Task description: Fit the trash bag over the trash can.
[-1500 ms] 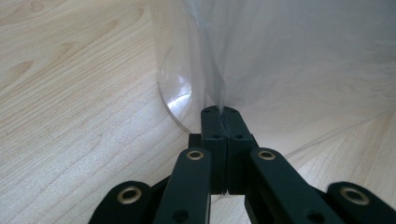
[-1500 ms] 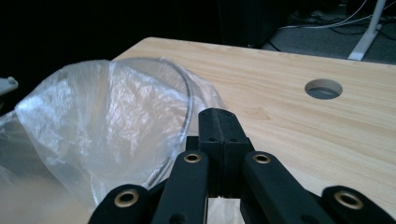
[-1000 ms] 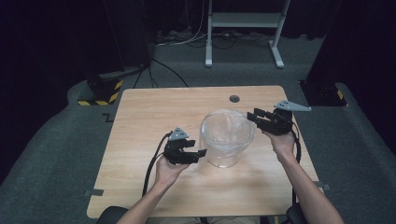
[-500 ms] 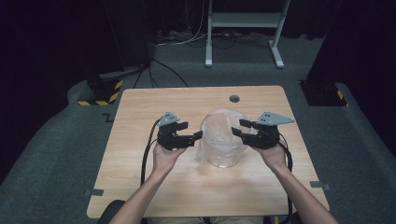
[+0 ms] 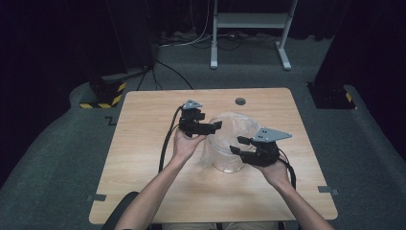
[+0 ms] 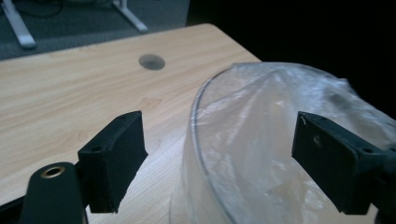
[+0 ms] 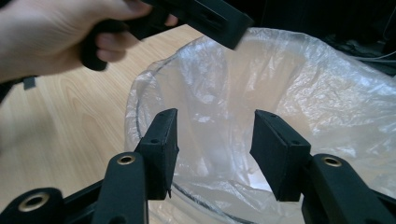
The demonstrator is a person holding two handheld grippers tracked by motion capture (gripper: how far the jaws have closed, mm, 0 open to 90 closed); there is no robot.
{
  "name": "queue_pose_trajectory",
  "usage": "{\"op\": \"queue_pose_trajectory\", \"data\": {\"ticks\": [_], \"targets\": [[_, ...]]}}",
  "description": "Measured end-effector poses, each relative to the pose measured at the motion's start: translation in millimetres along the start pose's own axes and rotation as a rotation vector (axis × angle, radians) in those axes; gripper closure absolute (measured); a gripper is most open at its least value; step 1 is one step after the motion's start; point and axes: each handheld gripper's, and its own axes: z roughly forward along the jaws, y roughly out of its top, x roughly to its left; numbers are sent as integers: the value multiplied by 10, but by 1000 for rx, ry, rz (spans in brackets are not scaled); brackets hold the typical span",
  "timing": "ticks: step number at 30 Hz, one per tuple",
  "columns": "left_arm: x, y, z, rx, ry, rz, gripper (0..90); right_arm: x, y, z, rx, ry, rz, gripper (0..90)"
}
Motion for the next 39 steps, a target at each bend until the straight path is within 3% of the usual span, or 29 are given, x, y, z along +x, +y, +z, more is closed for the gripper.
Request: {"op": "queue_pose_trajectory", "data": {"ticks": [4, 7, 10, 13, 15, 18, 21, 27, 30, 32, 39], "targets": [[77, 1, 74, 17, 2, -32, 189, 34, -13, -29, 5, 6, 4, 501], [67, 1, 63, 14, 3, -29, 189, 24, 11, -100, 7, -24, -21, 481], [18, 13, 10, -14, -27, -22, 174, -75, 85, -215, -38, -47, -4, 465], [-58, -31, -19, -9, -41, -13, 170, -215, 107, -246, -31, -57, 17, 460], [-89, -81, -47, 2, -36, 1, 171, -318, 115, -229, -21, -39, 41, 457], [-108, -142, -128, 7, -29, 5, 177, -424, 182, -130, 1, -1, 53, 455], [-93, -207, -277, -13, -26, -1, 199, -465, 251, -24, 24, 26, 34, 462], [-56, -346, -421, -20, -32, -31, 243, -564, 355, 256, 129, 106, 33, 470], [-48, -413, -433, 3, -19, -26, 248, -643, 376, 359, 169, 92, 43, 472], [-34, -442, -470, -7, -32, -36, 247, -698, 392, 401, 171, 68, 44, 472], [-58, -480, -555, -23, -19, -30, 255, -753, 406, 514, 171, 34, 20, 466]]}}
